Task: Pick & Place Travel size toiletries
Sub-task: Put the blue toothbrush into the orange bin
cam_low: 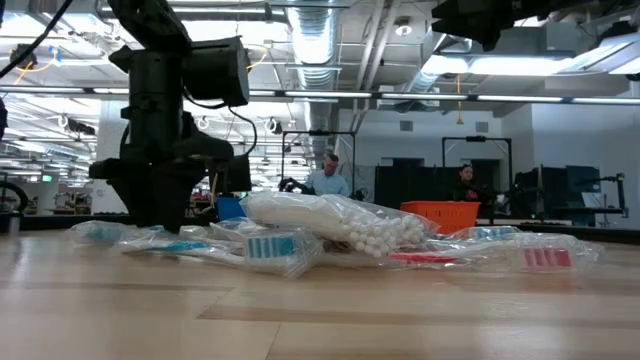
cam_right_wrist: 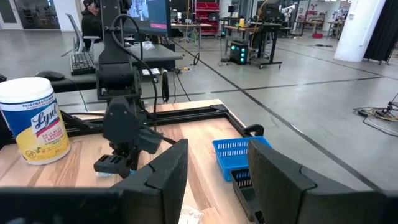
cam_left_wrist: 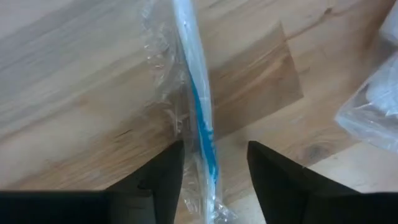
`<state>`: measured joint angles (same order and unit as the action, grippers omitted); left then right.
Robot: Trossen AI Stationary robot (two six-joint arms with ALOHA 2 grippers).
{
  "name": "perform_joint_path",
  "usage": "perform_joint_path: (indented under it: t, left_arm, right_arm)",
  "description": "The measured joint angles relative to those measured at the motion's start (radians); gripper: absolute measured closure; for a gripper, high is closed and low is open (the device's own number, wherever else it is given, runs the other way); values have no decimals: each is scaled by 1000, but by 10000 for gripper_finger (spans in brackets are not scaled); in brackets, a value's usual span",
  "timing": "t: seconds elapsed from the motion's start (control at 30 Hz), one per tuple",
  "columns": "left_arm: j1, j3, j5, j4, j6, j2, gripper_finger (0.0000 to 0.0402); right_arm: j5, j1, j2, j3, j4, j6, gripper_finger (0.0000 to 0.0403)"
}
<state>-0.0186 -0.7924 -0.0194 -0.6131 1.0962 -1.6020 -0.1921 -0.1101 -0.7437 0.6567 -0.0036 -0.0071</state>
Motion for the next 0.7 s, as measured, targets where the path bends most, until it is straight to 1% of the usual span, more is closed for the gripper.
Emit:
perform_joint_path:
  t: [0.1,0.17,0.23,0.27,0.3,0.37,0.5,0.57,0.7]
  left_arm:
    - [-19,1,7,-6,0,0,273]
    - [-23,2,7,-12,-12,-1,314]
    - [-26,3,10,-12,-28,-1,364]
    - [-30,3,11,-8,-37,-1,380]
    - [-34,3,14,-5,-41,0,385]
    - [-37,7,7,4,-65,14,381]
    - [-19,4,-59,11,-95,99,383]
    - [0,1,-122,15,-101,158,391]
    - [60,-10,-331,56,-112,296,390]
  right_arm:
    - [0,0,0,0,0,0,244]
    - [0,0,0,0,-1,0,244]
    - [0,0,0,0,-2,0,244]
    - [0,0,0,0,-3,0,244]
    - [0,0,0,0,-4,0,244]
    - [0,0,0,0,-4,0,244]
    - [5,0,0,0,-4,0,244]
    - [7,1,0,0,-4,13,243]
    - [8,1,0,0,-2,32,228]
